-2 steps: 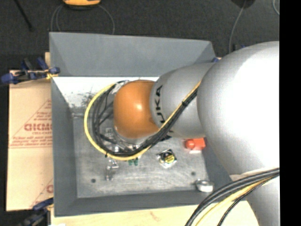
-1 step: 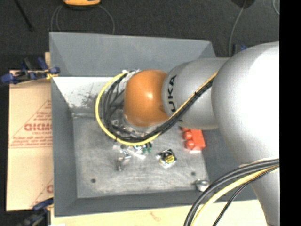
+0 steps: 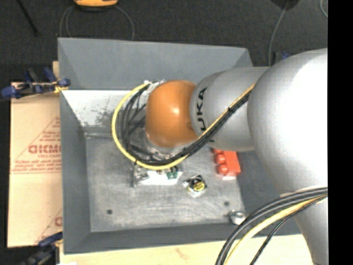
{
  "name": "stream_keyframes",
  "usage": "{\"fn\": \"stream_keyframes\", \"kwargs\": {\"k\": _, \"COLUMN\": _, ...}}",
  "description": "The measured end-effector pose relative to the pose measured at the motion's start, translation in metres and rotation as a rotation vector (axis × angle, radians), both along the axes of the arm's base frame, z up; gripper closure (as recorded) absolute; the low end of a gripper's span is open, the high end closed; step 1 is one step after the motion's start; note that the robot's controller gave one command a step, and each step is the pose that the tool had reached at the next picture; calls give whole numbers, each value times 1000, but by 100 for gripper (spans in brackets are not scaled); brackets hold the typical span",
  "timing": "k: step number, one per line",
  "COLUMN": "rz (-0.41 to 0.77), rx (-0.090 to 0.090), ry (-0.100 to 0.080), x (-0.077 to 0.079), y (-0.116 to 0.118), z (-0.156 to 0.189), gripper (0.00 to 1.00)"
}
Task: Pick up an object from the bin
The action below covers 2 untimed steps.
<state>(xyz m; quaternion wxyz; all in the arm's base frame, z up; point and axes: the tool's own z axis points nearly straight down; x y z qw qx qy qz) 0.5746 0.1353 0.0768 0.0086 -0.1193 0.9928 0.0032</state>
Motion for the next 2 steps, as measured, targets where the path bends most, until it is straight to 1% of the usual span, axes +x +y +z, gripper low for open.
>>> {"fn": "stream_keyframes", "kwargs": {"k": 1, "rz": 5, "rx": -7, "ry": 6, "x": -23, "y": -1, "z": 93, "gripper": 100}}
{"fn": "stream_keyframes", "kwargs": {"k": 2, "rz": 162, "rx": -13, "ry": 15, "x": -47, "y": -91, "z": 81, "gripper": 100}}
